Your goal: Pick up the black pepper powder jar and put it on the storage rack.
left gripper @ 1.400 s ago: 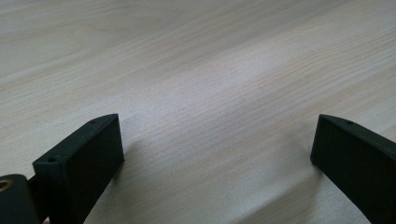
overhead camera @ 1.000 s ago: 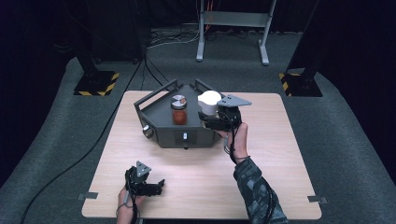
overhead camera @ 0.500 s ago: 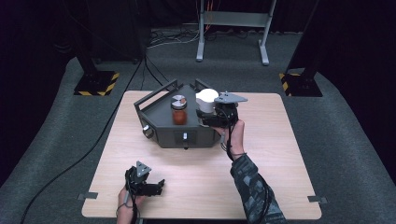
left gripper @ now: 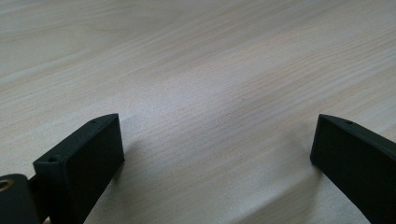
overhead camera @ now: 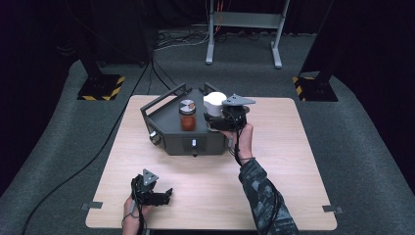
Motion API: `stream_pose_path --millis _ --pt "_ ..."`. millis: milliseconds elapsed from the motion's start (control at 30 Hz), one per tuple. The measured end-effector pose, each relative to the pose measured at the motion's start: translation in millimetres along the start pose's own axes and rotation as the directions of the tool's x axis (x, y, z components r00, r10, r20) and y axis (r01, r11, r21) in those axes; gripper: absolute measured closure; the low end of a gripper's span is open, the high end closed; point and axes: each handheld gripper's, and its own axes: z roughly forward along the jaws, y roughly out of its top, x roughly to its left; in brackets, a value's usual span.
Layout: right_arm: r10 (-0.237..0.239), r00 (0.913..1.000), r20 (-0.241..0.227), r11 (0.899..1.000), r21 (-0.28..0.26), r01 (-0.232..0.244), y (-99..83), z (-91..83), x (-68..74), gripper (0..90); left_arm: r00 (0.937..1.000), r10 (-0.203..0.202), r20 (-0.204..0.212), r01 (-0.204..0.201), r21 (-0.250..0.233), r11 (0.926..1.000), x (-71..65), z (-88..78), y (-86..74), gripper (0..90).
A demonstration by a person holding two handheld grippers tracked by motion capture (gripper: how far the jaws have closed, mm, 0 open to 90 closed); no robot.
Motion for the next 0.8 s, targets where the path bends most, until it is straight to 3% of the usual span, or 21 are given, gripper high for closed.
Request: stream_pose_path --millis 800 --pt "0.028 0.9996 0.003 0.999 0.035 -0.028 -1.5 22.1 -3.5 29.9 1.0000 -0.001 0.001 0.001 -0.004 1.0000 -0.2 0.1 -0.6 2.5"
